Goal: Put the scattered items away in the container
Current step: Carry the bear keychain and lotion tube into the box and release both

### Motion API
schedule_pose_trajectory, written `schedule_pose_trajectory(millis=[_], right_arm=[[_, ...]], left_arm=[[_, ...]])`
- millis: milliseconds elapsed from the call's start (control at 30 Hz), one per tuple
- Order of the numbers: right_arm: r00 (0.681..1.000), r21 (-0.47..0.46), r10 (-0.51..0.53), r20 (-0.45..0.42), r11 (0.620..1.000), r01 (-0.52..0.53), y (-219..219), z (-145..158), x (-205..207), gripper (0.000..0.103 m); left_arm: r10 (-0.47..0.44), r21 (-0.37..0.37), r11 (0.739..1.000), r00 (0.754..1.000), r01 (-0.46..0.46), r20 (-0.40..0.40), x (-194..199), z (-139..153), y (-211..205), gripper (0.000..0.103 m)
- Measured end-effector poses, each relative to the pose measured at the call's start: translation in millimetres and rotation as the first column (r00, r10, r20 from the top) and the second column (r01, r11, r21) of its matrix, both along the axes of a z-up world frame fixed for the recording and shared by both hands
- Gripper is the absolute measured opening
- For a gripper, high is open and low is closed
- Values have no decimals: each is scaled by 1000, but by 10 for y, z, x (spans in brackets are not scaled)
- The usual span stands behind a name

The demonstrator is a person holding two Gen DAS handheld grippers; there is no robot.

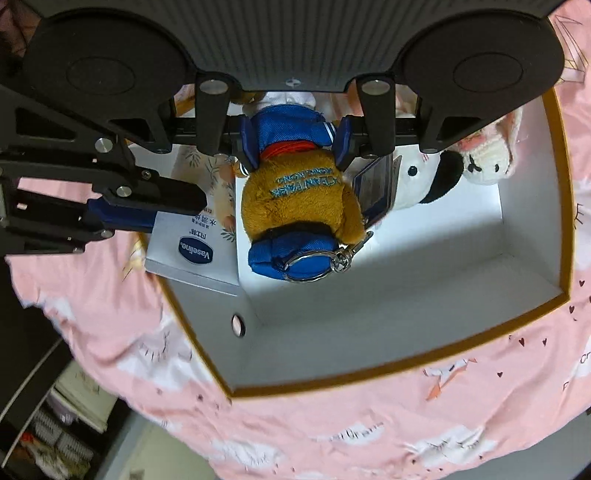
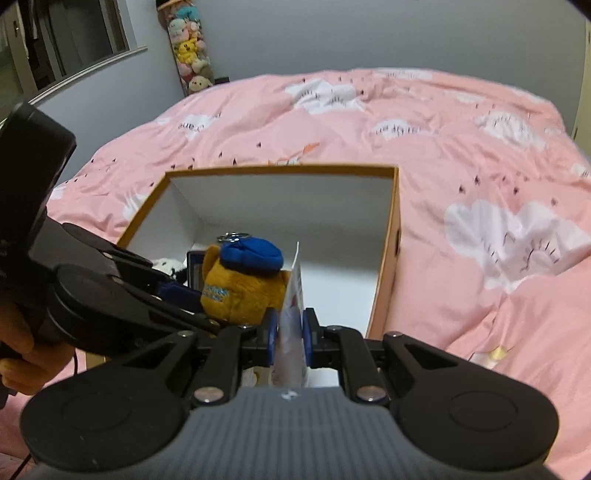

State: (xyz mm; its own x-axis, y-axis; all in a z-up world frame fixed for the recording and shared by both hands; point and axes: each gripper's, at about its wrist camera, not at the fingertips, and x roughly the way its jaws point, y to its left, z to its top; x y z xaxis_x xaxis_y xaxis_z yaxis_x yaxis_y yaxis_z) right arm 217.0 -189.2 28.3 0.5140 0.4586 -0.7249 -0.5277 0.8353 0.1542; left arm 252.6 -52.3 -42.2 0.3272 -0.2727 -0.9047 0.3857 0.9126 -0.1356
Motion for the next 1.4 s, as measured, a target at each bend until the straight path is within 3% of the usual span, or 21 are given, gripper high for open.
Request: schedule_pose_trajectory(millis=[100,267,633,800,1300,1400], right_arm=[[999,10,-6,-38,1000,6,12,-79,46,16],[997,0,-27,-75,1000,27,48,-195,48,15],[995,7,-56,-78,998,57,44,-213,46,17],[995,6,-79,-58,997,80,39,-184,38,16],[994,-51,-65,-90,997,61,224,-297,-78,17],[993,-58,-51,-110,997,45,247,-315,-106,23]], left_arm=[[-34,66,997,999,35,-20,14,-94,-45,49],[-43,69,997,999,45,-20,-1,-161,-3,52],[-41,-37,998,999,41,-6,-168,-89,189,60],[-5,-58,998,1000,6,14,-295,-18,297,50],[123,-25,992,988,-122,96,-697,202,428,50],[157,-20,988,982,-156,108,-794,215,493,50]])
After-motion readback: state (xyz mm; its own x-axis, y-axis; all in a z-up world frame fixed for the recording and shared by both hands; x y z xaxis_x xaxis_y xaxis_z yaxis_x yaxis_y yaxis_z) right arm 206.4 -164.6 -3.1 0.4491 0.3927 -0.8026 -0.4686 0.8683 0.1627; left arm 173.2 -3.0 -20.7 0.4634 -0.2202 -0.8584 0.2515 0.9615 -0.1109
